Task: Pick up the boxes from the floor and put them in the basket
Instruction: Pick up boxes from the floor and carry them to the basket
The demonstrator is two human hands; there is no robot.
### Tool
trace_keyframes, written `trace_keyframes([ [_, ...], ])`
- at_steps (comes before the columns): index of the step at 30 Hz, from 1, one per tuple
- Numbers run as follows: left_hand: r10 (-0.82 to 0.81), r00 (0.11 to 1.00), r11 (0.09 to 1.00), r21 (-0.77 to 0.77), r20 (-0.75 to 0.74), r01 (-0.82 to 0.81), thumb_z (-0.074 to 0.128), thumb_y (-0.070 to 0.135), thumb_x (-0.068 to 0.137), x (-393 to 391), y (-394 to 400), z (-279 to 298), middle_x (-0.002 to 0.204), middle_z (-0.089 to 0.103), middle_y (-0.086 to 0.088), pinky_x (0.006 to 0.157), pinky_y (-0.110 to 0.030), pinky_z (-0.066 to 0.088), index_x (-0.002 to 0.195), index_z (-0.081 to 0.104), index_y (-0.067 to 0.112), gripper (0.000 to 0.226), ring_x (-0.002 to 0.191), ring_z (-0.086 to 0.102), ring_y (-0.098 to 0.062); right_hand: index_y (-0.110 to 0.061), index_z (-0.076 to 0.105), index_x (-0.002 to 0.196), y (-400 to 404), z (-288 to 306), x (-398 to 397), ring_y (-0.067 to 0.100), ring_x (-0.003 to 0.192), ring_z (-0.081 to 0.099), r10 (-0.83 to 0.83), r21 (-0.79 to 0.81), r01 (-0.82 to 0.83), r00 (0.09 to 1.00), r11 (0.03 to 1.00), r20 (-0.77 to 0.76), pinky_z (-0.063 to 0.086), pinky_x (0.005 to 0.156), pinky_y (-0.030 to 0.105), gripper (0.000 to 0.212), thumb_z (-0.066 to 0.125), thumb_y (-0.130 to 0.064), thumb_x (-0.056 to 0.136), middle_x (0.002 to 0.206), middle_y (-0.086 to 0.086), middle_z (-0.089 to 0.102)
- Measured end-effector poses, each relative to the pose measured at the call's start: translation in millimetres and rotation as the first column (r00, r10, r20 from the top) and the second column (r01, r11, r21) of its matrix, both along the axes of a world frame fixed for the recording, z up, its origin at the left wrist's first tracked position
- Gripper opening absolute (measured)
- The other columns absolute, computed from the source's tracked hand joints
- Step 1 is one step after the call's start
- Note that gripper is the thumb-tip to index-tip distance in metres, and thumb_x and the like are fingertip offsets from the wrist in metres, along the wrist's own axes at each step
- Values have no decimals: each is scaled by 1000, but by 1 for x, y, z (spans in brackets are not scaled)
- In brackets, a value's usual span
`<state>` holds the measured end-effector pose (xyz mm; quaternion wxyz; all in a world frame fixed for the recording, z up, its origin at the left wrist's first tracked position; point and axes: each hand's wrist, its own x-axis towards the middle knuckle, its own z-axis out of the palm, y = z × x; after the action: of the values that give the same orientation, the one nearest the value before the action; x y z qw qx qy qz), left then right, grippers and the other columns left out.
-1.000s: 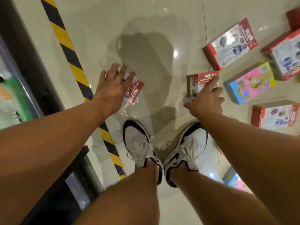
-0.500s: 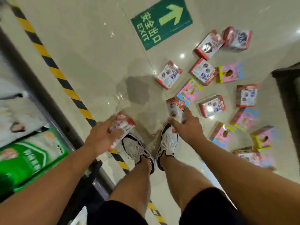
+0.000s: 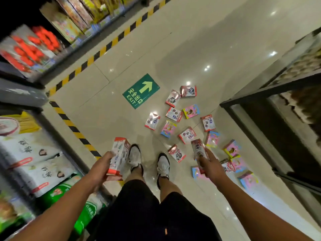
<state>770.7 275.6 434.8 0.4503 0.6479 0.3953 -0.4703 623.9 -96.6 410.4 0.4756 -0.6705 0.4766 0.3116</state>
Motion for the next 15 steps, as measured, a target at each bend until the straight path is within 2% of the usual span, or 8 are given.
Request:
trace_keyframes([
  [2, -92, 995, 995, -24, 41, 93, 50, 36, 97, 11, -11, 22, 96, 79, -15, 87, -54, 59, 112, 67, 18, 28, 90, 72, -37, -22, 38, 150, -4, 25, -11, 7, 47, 63, -70, 27, 70, 997, 997, 13, 43, 42, 18, 54, 55, -24, 100, 90, 9, 66],
  [5, -227, 966, 971, -47, 121, 234, 52, 35, 99, 31, -25, 54, 103, 77, -14, 85, -51, 61, 114, 67, 23, 24, 90, 72, -35, -15, 48, 140, 2, 54, -24, 13, 53, 64, -153, 21, 152, 988, 988, 20, 43, 43, 18, 48, 64, -23, 96, 83, 9, 69],
  [8, -332, 925, 940, -21, 185, 341, 56, 34, 99, 54, -30, 80, 94, 75, -7, 69, -38, 59, 111, 69, 30, 19, 76, 68, -26, -22, 57, 129, 19, 86, -24, 19, 71, 71, -227, -37, 228, 973, 973, 42, 48, 57, 27, 44, 71, -35, 90, 90, 4, 75],
  [10, -404, 890, 909, -14, 210, 416, 60, 35, 97, 69, -23, 94, 93, 75, -4, 66, -34, 57, 109, 70, 35, 16, 76, 69, -26, -26, 58, 123, 30, 110, -16, 17, 66, 67, -297, -10, 298, 953, 954, 59, 50, 53, 24, 36, 71, -35, 90, 88, 7, 75],
  [13, -505, 834, 853, -19, 221, 522, 68, 39, 93, 90, -11, 115, 98, 78, 2, 78, -40, 58, 111, 69, 42, 19, 95, 72, -28, -33, 57, 116, 41, 136, -6, 16, 66, 61, -361, 61, 357, 928, 932, 91, 47, 45, 15, 29, 71, -34, 91, 96, 14, 72],
  [15, -546, 804, 826, -10, 235, 564, 67, 39, 93, 101, -3, 126, 94, 79, 4, 88, -45, 56, 110, 68, 43, 18, 98, 71, -27, -39, 56, 108, 43, 148, -1, 15, 65, 59, -404, 72, 398, 907, 915, 117, 45, 44, 14, 19, 67, -34, 94, 91, 8, 69],
])
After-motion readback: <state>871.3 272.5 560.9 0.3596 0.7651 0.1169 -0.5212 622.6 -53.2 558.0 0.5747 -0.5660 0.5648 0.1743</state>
